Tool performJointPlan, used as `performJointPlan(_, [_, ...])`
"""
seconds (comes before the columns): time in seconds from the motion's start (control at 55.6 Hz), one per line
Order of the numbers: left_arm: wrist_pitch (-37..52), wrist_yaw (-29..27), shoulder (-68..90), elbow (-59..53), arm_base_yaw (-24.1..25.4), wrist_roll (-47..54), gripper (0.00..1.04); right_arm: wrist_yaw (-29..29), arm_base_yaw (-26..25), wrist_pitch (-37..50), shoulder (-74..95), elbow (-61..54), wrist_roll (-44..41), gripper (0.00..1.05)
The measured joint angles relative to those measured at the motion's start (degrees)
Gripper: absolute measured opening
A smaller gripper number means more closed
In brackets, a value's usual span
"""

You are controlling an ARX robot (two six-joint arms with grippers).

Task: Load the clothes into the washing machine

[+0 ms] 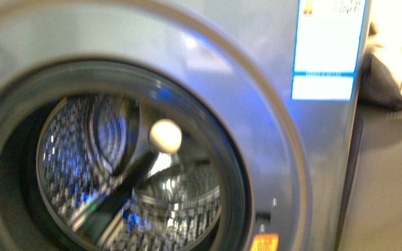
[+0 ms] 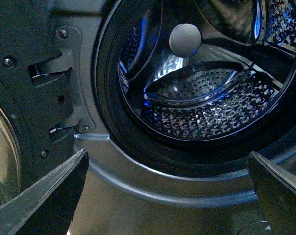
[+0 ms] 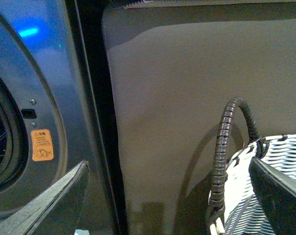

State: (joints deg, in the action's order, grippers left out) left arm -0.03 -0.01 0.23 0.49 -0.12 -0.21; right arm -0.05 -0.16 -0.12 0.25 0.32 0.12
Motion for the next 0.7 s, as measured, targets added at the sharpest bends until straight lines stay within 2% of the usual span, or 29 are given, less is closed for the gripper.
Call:
performJointPlan(0.27, [0.00, 0.00, 0.00, 0.00, 0.00, 0.00, 0.98, 0.00, 0.00, 0.00, 0.00, 0.00, 0.00, 0.97])
performJointPlan(0.306, [0.00, 0.00, 0.00, 0.00, 0.00, 0.00, 0.98, -1.77, -0.48, 0.76, -0.09, -0.09, 1.07, 0.97])
performJointPlan(0.36, [0.00, 0.00, 0.00, 0.00, 0.00, 0.00, 0.98, -8.83, -2.86, 5.11, 0.02, -0.09, 5.25, 0.97])
performJointPlan(0.413, [0.00, 0.02, 0.00, 0.00, 0.00, 0.00, 0.98, -12.48, -4.52, 7.67, 0.11, -0.09, 7.91, 0.97])
performJointPlan(0.557, [0.00, 0.02, 0.00, 0.00, 0.00, 0.00, 0.98, -16.63, -7.43, 11.10, 1.60, -0.07, 12.02, 0.97])
performJointPlan(0.701, [0.00, 0.00, 0.00, 0.00, 0.00, 0.00, 0.98, -17.66, -7.98, 10.84, 1.99, -0.04, 13.03, 0.97])
